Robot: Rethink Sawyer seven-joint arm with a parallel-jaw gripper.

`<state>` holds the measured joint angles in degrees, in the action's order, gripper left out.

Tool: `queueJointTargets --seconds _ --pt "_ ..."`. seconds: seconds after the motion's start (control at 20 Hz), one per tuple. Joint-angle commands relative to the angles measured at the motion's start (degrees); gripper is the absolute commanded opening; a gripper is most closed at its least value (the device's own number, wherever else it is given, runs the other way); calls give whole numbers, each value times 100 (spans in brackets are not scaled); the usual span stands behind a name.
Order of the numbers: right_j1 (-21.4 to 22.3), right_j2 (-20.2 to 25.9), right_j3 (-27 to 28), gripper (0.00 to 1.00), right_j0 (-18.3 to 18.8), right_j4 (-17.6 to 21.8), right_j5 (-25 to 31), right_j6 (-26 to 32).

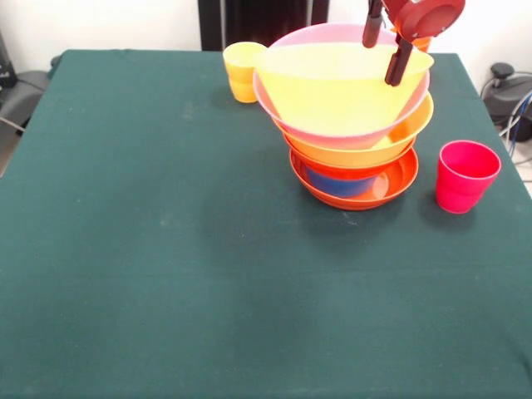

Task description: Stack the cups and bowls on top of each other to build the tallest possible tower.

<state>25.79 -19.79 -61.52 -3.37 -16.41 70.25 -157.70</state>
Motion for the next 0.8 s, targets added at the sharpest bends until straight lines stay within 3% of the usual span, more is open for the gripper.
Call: queueJointTargets --seconds 0.05,0.8 --pt "107 602 16 100 103 255 -119 423" --pt "559 583 179 100 39 186 732 273"
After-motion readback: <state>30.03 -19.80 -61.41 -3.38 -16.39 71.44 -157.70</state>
